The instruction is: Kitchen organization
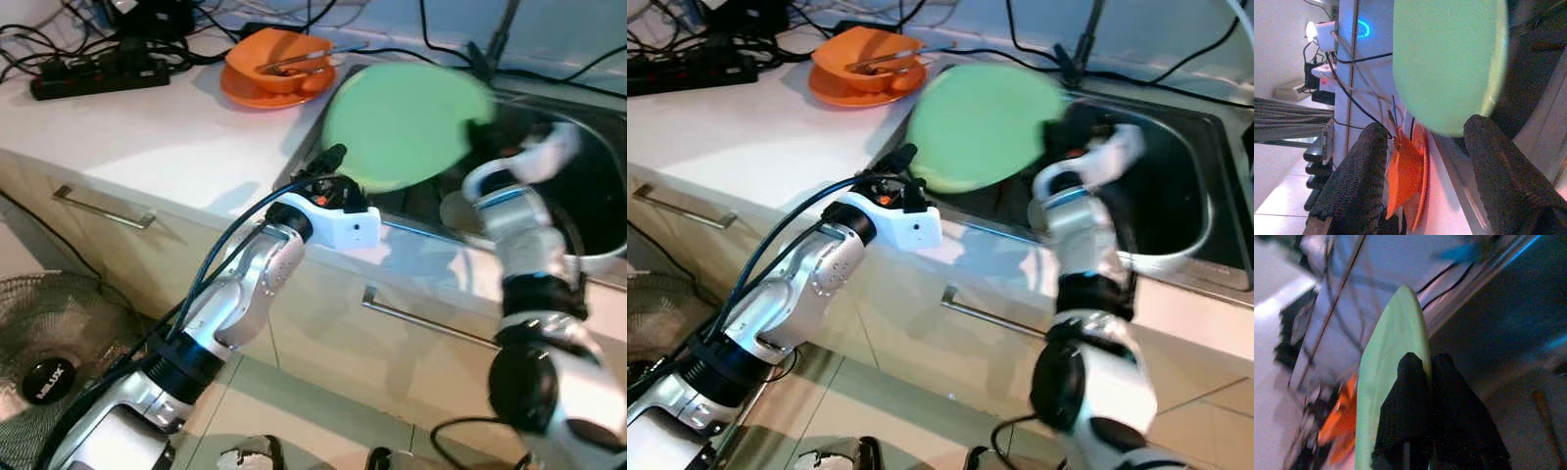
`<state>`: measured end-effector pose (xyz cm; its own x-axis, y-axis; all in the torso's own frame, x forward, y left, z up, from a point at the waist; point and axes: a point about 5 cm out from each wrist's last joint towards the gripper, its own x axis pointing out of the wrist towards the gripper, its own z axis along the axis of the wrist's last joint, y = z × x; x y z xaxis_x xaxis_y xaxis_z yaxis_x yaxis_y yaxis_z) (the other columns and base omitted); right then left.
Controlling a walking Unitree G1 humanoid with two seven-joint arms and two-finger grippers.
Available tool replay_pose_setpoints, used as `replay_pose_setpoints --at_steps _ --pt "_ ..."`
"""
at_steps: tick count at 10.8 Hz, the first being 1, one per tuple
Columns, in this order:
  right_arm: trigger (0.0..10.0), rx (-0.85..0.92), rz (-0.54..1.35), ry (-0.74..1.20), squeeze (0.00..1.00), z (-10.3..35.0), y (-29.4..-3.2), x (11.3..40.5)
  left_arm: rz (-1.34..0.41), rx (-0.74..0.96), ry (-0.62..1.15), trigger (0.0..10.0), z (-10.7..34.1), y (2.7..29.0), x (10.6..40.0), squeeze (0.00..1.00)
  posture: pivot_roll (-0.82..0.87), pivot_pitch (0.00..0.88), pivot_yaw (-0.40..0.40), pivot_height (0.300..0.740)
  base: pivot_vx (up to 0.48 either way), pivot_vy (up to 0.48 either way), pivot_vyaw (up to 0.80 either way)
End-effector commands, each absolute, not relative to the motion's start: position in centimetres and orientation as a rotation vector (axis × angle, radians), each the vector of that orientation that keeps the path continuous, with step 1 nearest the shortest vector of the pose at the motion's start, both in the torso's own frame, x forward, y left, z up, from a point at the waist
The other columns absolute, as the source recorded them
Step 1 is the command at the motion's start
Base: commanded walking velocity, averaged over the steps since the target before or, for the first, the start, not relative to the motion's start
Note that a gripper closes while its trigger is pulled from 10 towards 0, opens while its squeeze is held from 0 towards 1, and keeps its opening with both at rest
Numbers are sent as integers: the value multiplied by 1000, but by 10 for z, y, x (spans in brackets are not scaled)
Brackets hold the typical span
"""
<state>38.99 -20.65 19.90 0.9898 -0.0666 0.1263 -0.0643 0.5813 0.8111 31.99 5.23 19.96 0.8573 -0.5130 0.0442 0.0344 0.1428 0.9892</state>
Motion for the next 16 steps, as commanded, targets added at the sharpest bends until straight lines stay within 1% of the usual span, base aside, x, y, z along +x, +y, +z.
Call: replay_pose_setpoints --at_steps 1,2,3,4,5,6,7,8,9,10,11,13,16 --pt "0 985 -7 -207 0 211 -210 392 -407 1363 -436 10000 203 52 319 0 109 85 23 740 0 0 0" --pt "0 977 -34 -189 0 205 -211 392 -408 1354 -441 10000 204 51 318 0 110 88 23 740 0 0 0" --pt "2902 923 -82 -171 0 199 -214 392 -405 1325 -434 10000 203 52 318 0 117 89 20 740 0 0 0" --pt "10000 828 -130 -175 0 199 -217 393 -427 1166 -359 10000 197 54 318 0 125 90 18 740 0 0 0" --pt "10000 739 -142 -186 0 201 -215 394 -462 806 -254 10000 188 54 315 0 131 94 14 740 0 0 0" --pt "10000 660 -150 -177 0 201 -212 395 -447 725 -231 10000 186 56 314 0 135 94 11 740 0 0 0" --pt "10000 572 -167 -169 0 201 -210 399 -430 575 -183 10000 183 57 312 0 139 98 8 740 0 0 0" --pt "10000 529 -186 -160 0 202 -210 401 -433 430 -145 10000 182 57 311 0 139 96 7 740 0 0 0" --pt "10000 490 -191 -150 0 201 -208 402 -438 345 -128 10000 181 58 310 0 140 87 7 740 0 0 0" --pt "10000 462 -189 -146 0 200 -208 403 -440 310 -118 10000 180 58 309 0 143 75 9 740 0 0 0" --pt "10000 389 -192 -125 0 198 -208 404 -443 290 -110 10000 179 58 308 0 147 58 7 740 0 0 0" --pt "10000 295 -201 -68 0 187 -210 403 -454 278 -111 10000 178 58 308 0 153 34 6 740 0 0 0" --pt "10000 250 -207 17 0 171 -204 401 -458 270 -112 10000 181 57 308 0 166 40 7 740 0 0 0"
